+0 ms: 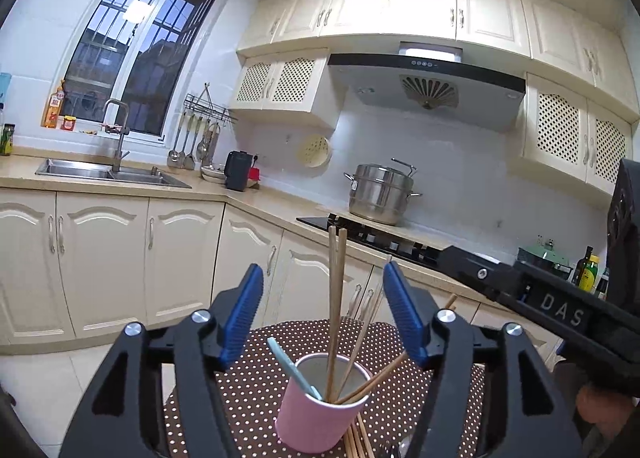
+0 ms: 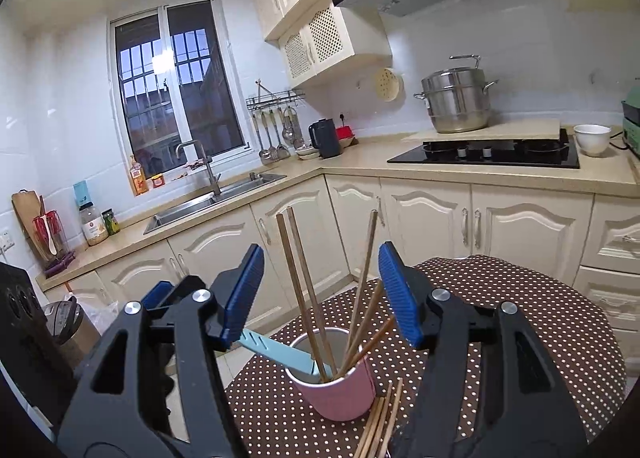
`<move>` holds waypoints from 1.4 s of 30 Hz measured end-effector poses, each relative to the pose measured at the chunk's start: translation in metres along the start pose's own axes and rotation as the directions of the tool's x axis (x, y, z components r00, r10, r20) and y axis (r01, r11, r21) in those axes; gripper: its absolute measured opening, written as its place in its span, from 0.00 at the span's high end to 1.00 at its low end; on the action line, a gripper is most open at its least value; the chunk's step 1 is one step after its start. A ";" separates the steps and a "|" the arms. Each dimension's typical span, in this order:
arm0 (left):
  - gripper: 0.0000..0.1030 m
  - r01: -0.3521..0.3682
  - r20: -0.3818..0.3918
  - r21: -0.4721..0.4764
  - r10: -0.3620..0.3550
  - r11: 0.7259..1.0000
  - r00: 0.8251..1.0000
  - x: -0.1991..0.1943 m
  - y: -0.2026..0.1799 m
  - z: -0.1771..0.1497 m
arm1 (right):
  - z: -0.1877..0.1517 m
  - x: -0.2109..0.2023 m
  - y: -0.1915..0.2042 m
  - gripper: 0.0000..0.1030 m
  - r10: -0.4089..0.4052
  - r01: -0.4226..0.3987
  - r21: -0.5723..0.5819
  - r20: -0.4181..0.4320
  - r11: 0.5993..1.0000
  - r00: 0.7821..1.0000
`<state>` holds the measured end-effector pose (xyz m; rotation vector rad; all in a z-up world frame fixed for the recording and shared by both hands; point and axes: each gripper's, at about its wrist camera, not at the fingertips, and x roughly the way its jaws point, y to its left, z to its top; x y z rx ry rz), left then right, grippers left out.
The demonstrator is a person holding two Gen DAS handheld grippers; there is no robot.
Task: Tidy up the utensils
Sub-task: 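Open the left tool releasing its chopstick while the right tool releases its chopstick, then move both tools back to the loose chopsticks and spoons beside the cup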
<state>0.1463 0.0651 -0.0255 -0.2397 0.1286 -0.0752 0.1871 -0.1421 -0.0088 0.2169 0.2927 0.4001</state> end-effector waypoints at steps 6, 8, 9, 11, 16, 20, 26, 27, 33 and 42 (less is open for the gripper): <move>0.37 0.027 -0.084 0.021 -0.025 0.999 0.996 -0.010 -0.005 -0.001 | -0.003 -0.024 -0.012 0.37 -0.054 0.054 0.005 0.009 0.999 0.999; 0.37 0.045 -0.143 0.043 -0.038 0.998 0.989 -0.010 -0.011 -0.007 | -0.008 -0.031 -0.019 0.37 -0.075 0.075 0.010 -0.001 0.997 0.997; 0.37 0.053 -0.174 0.055 -0.043 0.997 0.984 -0.008 -0.013 -0.011 | -0.013 -0.035 -0.023 0.37 -0.088 0.088 0.012 -0.011 0.996 0.996; 0.37 0.094 -0.257 0.073 -0.072 0.993 0.964 -0.005 -0.019 -0.023 | -0.020 -0.039 -0.033 0.37 -0.114 0.114 0.014 -0.033 0.993 0.993; 0.37 0.147 -0.505 0.033 -0.110 0.989 0.856 0.018 -0.021 -0.060 | -0.048 -0.042 -0.060 0.36 -0.165 0.172 0.044 -0.128 0.984 0.978; 0.37 0.127 -0.639 0.015 -0.089 0.992 0.764 0.036 -0.015 -0.090 | -0.078 -0.041 -0.081 0.34 -0.192 0.210 0.062 -0.219 0.976 0.957; 0.37 0.084 -0.747 0.064 -0.008 0.994 0.665 0.053 -0.008 -0.133 | -0.123 -0.031 -0.103 0.34 -0.207 0.248 0.080 -0.344 0.965 0.916; 0.37 0.080 -0.754 0.083 0.010 0.993 0.657 0.055 -0.007 -0.139 | -0.129 -0.030 -0.105 0.34 -0.206 0.251 0.083 -0.357 0.964 0.911; 0.37 0.057 -0.776 0.180 0.106 0.982 0.621 0.067 -0.012 -0.168 | -0.152 -0.028 -0.114 0.34 -0.193 0.252 0.101 -0.395 0.963 0.898; 0.37 0.058 -0.772 0.207 0.126 0.977 0.624 0.075 -0.026 -0.170 | -0.163 -0.026 -0.119 0.33 -0.180 0.247 0.119 -0.406 0.962 0.896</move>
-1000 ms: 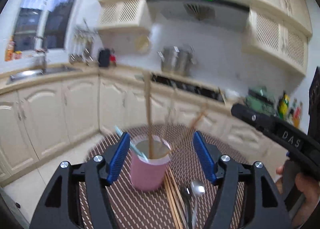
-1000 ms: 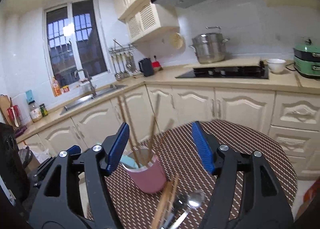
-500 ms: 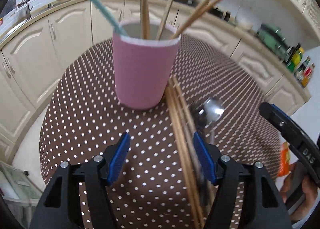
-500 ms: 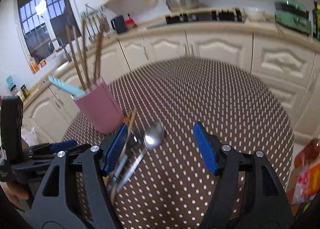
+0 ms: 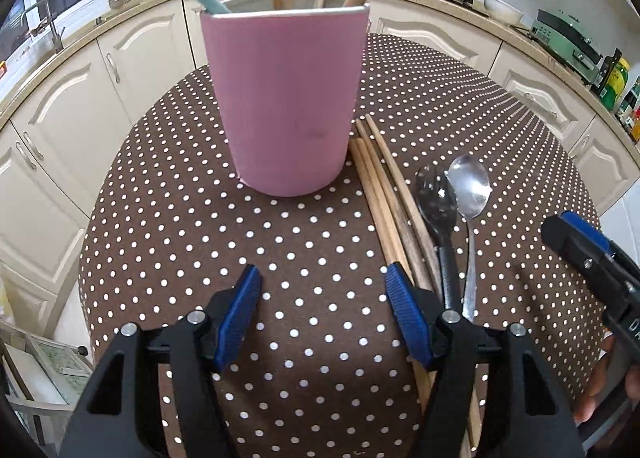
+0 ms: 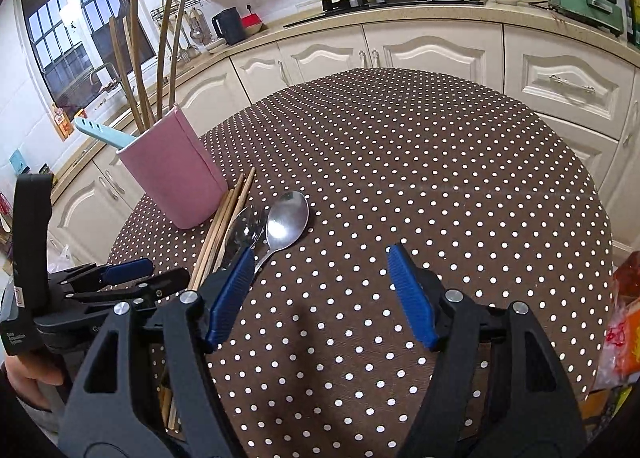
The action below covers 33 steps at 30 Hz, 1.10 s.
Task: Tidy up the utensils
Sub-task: 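Move both tools back to the loose chopsticks and spoons beside the cup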
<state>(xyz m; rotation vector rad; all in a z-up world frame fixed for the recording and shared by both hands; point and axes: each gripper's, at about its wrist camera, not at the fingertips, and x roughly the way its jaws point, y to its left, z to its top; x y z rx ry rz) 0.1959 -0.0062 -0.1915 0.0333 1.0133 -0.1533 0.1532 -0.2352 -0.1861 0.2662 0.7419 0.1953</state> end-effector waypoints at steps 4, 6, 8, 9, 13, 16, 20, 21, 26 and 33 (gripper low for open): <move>0.37 0.007 0.009 0.001 -0.007 1.000 1.000 -0.003 -0.005 0.000 | -0.001 0.004 -0.001 0.33 0.005 -0.005 0.003 -0.008 1.000 1.000; 0.37 0.003 0.034 0.013 -0.003 1.000 0.999 -0.009 -0.009 0.001 | 0.000 0.008 -0.001 0.32 0.005 -0.005 0.006 -0.011 1.000 1.000; 0.37 -0.037 0.041 0.064 0.034 0.997 0.999 -0.008 -0.019 0.002 | -0.001 0.010 -0.003 0.32 0.006 -0.005 0.011 -0.017 1.000 1.000; 0.37 -0.056 0.032 0.083 0.053 0.995 0.998 -0.004 -0.023 0.003 | -0.002 0.010 -0.001 0.32 0.006 -0.005 0.012 -0.019 1.000 1.000; 0.37 -0.061 0.029 0.072 0.059 0.996 0.998 -0.001 -0.024 0.005 | -0.003 0.012 -0.001 0.32 0.011 -0.011 0.014 -0.022 1.000 1.000; 0.37 -0.093 0.010 0.077 0.093 0.993 0.996 0.004 -0.023 0.007 | -0.003 0.012 0.000 0.32 0.012 -0.012 0.018 -0.024 1.000 1.000; 0.37 -0.083 -0.014 0.061 0.084 0.995 0.996 0.007 -0.016 0.011 | -0.004 0.015 0.001 0.32 0.018 -0.017 0.019 -0.030 1.000 0.999; 0.37 -0.081 -0.009 0.048 0.081 0.996 0.997 0.005 -0.016 0.012 | -0.003 0.015 0.000 0.32 0.018 -0.018 0.021 -0.030 1.000 0.999; 0.37 -0.030 0.007 0.035 0.030 0.999 1.000 -0.001 -0.014 0.014 | -0.004 0.019 -0.002 0.32 0.022 -0.021 0.039 -0.039 0.999 0.999; 0.37 -0.066 0.005 0.063 0.066 0.996 0.998 0.005 -0.025 0.016 | -0.004 0.019 -0.006 0.32 0.024 -0.023 0.042 -0.038 0.999 0.999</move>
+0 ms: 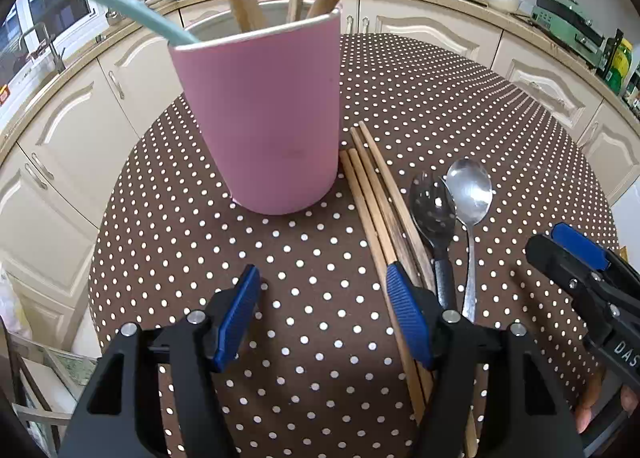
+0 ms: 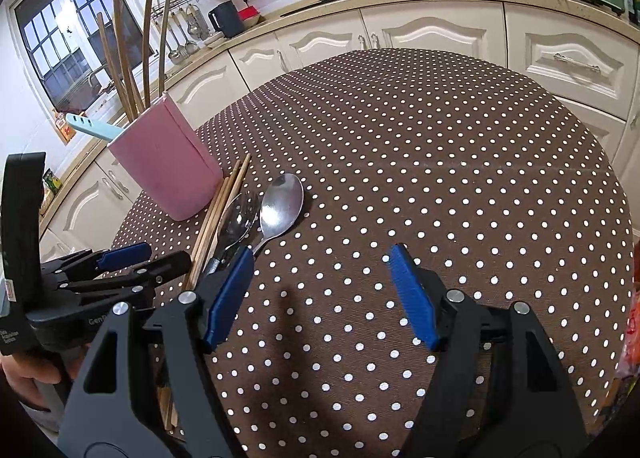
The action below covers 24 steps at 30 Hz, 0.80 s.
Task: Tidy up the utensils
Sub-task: 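Move both tools back to the loose chopsticks and spoons beside the cup, then close the left tool on a chopstick while the right tool approaches the silver spoon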
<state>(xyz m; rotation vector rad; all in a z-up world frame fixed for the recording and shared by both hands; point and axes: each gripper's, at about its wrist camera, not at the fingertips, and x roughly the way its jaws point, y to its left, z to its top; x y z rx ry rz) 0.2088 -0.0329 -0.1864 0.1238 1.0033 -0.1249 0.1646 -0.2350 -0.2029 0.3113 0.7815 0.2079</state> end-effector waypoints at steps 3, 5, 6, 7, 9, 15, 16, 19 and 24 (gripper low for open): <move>0.37 -0.026 -0.006 0.018 0.026 0.999 1.000 0.003 -0.007 0.004 | 0.000 0.000 0.000 0.32 0.000 0.000 -0.002 0.000 1.000 1.000; 0.37 -0.030 -0.012 0.019 0.031 0.999 0.999 0.005 -0.007 0.005 | 0.000 0.000 -0.001 0.32 0.002 -0.002 0.001 0.000 1.000 1.000; 0.37 -0.032 -0.014 0.022 0.033 0.999 0.999 0.005 -0.007 0.006 | 0.000 0.000 -0.001 0.32 0.003 -0.003 0.002 0.001 1.000 1.000; 0.37 -0.037 -0.014 0.028 0.037 0.999 0.999 0.005 -0.007 0.006 | 0.000 -0.001 -0.001 0.32 0.005 -0.005 0.004 0.001 1.000 1.000; 0.37 -0.031 -0.020 0.032 0.031 0.999 0.999 0.005 -0.007 0.004 | 0.000 0.000 -0.002 0.32 0.006 -0.006 0.005 0.001 1.000 1.000; 0.37 -0.056 -0.013 0.066 0.057 0.996 0.998 0.005 -0.016 0.002 | -0.001 -0.001 -0.001 0.32 0.006 -0.006 0.005 0.001 1.000 1.000; 0.37 -0.069 -0.013 0.072 0.070 0.995 0.997 0.006 -0.017 0.003 | -0.001 -0.001 -0.001 0.32 0.007 -0.007 0.007 0.002 1.000 1.000; 0.36 -0.064 -0.021 0.075 0.065 0.995 0.998 0.014 -0.018 0.004 | -0.001 -0.002 -0.002 0.32 0.008 -0.008 0.010 0.003 1.000 1.000; 0.63 0.038 -0.034 0.026 -0.037 0.999 0.999 0.012 -0.011 0.005 | -0.001 0.000 0.002 0.31 -0.009 0.009 -0.013 -0.011 1.000 1.000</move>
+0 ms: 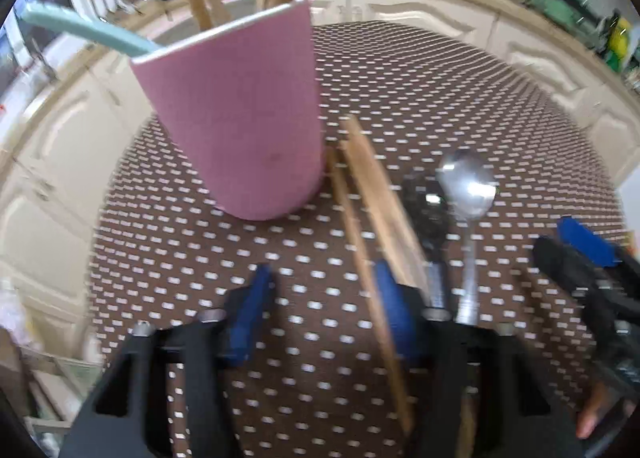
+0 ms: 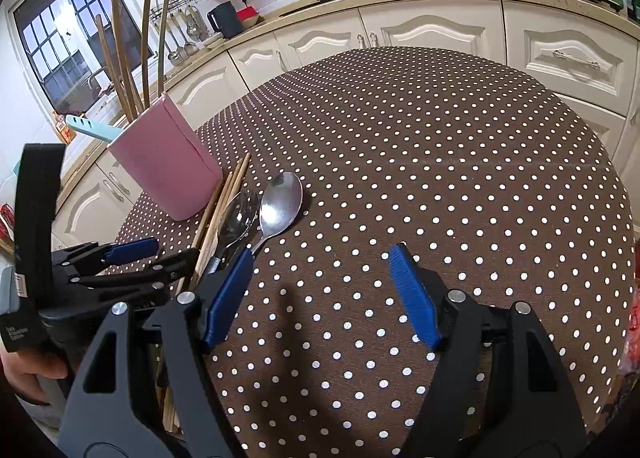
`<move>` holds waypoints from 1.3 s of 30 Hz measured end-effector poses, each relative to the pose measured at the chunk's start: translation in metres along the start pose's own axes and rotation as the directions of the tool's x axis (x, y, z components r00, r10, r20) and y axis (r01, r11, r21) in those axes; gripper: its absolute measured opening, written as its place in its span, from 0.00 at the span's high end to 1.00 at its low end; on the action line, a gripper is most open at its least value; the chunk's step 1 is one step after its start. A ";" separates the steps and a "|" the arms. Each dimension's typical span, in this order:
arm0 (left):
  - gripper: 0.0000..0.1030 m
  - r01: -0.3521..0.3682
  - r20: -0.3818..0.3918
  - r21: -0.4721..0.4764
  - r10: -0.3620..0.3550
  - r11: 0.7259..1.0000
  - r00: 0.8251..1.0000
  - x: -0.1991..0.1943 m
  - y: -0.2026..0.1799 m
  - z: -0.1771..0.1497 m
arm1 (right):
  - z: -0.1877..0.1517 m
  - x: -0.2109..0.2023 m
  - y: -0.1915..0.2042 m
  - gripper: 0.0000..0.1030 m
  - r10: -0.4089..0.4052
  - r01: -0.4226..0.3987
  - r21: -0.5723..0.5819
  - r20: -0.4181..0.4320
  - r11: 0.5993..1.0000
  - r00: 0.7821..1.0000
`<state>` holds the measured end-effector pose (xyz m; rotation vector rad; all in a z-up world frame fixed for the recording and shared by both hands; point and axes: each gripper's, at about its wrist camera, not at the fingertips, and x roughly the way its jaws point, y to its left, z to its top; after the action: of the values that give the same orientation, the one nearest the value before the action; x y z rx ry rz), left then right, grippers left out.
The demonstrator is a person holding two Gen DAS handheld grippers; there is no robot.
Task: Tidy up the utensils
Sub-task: 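Close the left tool on a chopstick while the right tool approaches the silver spoon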
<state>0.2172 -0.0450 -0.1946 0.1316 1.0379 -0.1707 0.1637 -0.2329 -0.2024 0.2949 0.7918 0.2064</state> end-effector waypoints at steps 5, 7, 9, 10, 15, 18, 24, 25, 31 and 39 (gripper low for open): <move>0.95 0.075 0.012 -0.067 -0.074 0.995 0.997 -0.004 0.016 -0.005 | 0.003 0.012 0.023 0.30 -0.056 0.052 -0.100 -0.043 0.994 0.998; 0.95 0.106 0.012 -0.100 -0.105 0.989 0.994 -0.006 0.024 -0.010 | 0.006 0.019 0.033 0.31 -0.080 0.070 -0.133 -0.066 0.989 0.995; 0.95 0.121 0.013 -0.111 -0.120 0.987 0.993 -0.010 0.028 -0.015 | 0.010 0.025 0.040 0.30 -0.100 0.086 -0.153 -0.086 0.984 0.991; 0.95 0.128 0.012 -0.114 -0.127 0.985 0.992 -0.011 0.030 -0.017 | 0.013 0.030 0.046 0.30 -0.119 0.101 -0.170 -0.097 0.980 0.988; 0.95 0.170 0.005 -0.141 -0.171 0.975 0.985 -0.018 0.039 -0.032 | 0.016 0.049 0.063 0.30 -0.223 0.182 -0.278 -0.127 0.943 0.966; 0.95 0.198 -0.001 -0.155 -0.200 0.968 0.980 -0.019 0.048 -0.037 | 0.017 0.053 0.067 0.31 -0.239 0.183 -0.323 -0.143 0.928 0.960; 0.95 0.201 -0.034 -0.142 -0.208 0.969 0.978 -0.012 0.054 -0.029 | 0.025 0.054 0.076 0.58 -0.211 0.087 -0.416 -0.263 0.905 0.942; 0.95 0.201 -0.043 -0.139 -0.209 0.970 0.977 -0.011 0.054 -0.026 | 0.027 0.054 0.076 0.63 -0.215 0.073 -0.431 -0.291 0.899 0.932; 0.94 0.209 -0.096 -0.141 -0.223 0.968 0.970 -0.002 0.053 -0.012 | 0.039 0.058 0.075 0.77 -0.236 0.015 -0.484 -0.400 0.875 0.886; 0.94 0.216 -0.104 -0.136 -0.231 0.967 0.967 0.002 0.052 -0.009 | 0.030 0.059 0.093 0.91 -0.239 -0.090 -0.725 -0.339 0.683 0.910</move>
<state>0.2214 0.0079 -0.1991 -0.0899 1.1786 -0.3061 0.2193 -0.1332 -0.1909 -0.5768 1.0706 0.5017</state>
